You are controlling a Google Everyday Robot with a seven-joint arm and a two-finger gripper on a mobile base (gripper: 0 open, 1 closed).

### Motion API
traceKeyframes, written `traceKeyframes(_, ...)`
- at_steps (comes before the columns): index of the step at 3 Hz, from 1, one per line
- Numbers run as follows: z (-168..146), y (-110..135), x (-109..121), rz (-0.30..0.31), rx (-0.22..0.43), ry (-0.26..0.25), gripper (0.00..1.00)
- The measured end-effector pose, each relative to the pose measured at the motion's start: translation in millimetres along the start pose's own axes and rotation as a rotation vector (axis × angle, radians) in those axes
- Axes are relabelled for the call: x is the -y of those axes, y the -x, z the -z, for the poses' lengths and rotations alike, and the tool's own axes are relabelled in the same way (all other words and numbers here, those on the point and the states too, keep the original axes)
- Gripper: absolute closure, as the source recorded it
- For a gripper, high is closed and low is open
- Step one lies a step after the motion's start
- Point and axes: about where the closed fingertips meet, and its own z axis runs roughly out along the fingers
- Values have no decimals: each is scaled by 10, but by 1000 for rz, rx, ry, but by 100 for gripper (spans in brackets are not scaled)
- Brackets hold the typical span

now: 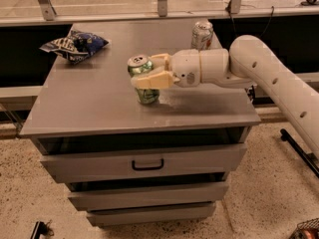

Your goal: Place green can upright

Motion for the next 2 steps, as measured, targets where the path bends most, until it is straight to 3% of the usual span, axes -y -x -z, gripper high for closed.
traceKeyframes(1,1,3,0,0,0,0,13)
traceKeyframes(2,126,31,17,22,-12,-8,0)
